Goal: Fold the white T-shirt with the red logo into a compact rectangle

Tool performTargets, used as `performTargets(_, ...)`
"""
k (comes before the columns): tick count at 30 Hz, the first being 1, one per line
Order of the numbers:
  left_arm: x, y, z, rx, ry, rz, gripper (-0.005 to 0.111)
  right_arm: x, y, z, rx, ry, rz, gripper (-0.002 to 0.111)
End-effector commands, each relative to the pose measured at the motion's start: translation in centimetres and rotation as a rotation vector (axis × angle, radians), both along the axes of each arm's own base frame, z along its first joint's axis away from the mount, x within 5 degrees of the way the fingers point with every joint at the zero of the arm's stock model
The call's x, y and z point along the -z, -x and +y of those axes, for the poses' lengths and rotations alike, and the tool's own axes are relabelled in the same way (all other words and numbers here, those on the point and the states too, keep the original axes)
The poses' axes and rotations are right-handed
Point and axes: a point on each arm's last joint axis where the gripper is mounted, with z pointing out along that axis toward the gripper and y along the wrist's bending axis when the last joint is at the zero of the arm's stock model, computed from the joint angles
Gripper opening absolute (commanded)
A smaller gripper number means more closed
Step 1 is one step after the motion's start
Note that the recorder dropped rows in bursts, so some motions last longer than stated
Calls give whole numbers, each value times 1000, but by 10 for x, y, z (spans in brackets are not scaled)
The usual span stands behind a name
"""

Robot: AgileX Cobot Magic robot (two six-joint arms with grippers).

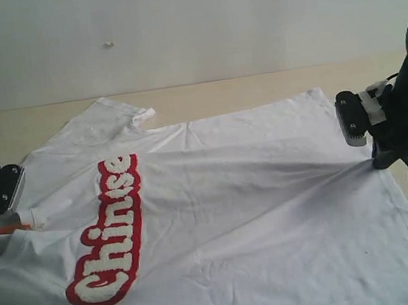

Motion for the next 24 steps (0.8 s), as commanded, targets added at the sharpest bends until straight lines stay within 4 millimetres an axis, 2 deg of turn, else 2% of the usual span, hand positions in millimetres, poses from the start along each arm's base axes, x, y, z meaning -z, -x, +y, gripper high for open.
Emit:
performTargets(1, -27, -10, 3, -20, -16, -202, 0, -37, -1, -3, -14, 39, -117, 0)
performTargets(8, -98, -12, 3, -138, 23, -476, 0, -106, 11, -3, -37, 85, -297, 0)
performTargets(15, -165, 12, 3, -194, 57, -662, 0, -167, 35, 1, -32, 108, -452, 0)
performTargets(20, -198, 35, 3, -210, 68, -722, 0, -199, 57, 7, -16, 81, -511, 0)
performTargets(24, -215, 53, 2, -213, 67, -722, 0, -215, 71, 12, -5, 46, -529, 0)
